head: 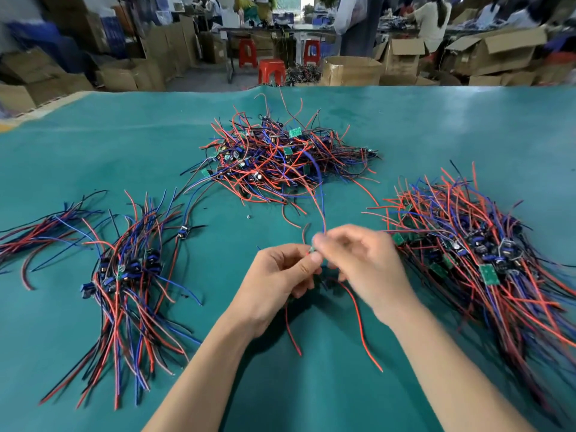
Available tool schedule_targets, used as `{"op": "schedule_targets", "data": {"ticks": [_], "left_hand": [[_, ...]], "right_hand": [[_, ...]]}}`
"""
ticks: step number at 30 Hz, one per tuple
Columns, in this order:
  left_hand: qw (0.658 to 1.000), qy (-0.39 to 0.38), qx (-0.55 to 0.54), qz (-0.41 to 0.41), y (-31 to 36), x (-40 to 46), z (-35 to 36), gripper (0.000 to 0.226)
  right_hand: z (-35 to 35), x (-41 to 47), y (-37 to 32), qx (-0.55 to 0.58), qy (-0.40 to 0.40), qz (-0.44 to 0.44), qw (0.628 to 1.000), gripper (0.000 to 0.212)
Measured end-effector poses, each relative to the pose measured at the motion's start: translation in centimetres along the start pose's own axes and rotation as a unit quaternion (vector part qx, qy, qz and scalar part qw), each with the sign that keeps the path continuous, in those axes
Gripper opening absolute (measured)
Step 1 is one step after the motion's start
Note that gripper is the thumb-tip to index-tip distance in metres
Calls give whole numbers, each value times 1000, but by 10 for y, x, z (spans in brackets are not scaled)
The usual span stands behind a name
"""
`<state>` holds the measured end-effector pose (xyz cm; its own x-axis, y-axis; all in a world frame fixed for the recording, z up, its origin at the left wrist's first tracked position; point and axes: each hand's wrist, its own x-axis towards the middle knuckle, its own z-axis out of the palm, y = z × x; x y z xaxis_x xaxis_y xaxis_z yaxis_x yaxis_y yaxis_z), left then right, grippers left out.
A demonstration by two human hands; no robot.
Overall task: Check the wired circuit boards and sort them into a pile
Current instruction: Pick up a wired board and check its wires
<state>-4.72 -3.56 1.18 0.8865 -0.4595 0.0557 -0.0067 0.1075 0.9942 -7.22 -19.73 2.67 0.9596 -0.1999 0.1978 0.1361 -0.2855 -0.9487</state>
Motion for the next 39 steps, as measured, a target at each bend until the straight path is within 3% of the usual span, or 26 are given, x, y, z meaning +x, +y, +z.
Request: {"op": "schedule_targets", "data": {"ticks": [4,9,15,18,20,23,25,27,29,30,32,34,36,39], "left_hand": [[998,-45,50,1,4,-2,-2,21],[999,-30,41,-16,4,-3,5,25],[996,-70,32,-37,8,-4,5,23],[997,-52,23,-42,7,-2,6,23],[999,-29,2,-43,6,-1,7,23],[998,-2,-48,-48,6,1,6,20],[996,12,-77,-49,7,2,5,16],[994,24,-95,-49,7,2,3,14],[992,38,-103,-54,7,2,3,13],[992,43,-106,-55,7,3,3,12],[991,49,-106,-58,6,5,3,10],[991,48,-104,-63,6,5,3,9],[991,47,-109,-66,6,6,2,9],[991,43,-110,-65,4,7,1,10]], "right_hand": [[1,-2,0,-4,8,-23,1000,19],[-7,-2,-2,53,0,-18,998,3],[-45,10,-23,130,161,-7,978,16],[-88,12,-46,205,242,-39,948,13],[-130,18,-60,176,263,-67,946,14],[-182,37,-79,-44,182,38,982,21],[-197,44,-83,-210,106,125,964,34],[-193,46,-83,-394,45,158,904,19],[-182,46,-78,-563,25,148,813,28],[-173,48,-77,-595,41,128,792,30],[-149,59,-76,-570,33,62,818,24],[-112,73,-76,-508,-35,26,860,14],[-69,88,-76,-484,-107,-21,868,4],[-14,130,-75,-462,-111,-97,875,22]]}}
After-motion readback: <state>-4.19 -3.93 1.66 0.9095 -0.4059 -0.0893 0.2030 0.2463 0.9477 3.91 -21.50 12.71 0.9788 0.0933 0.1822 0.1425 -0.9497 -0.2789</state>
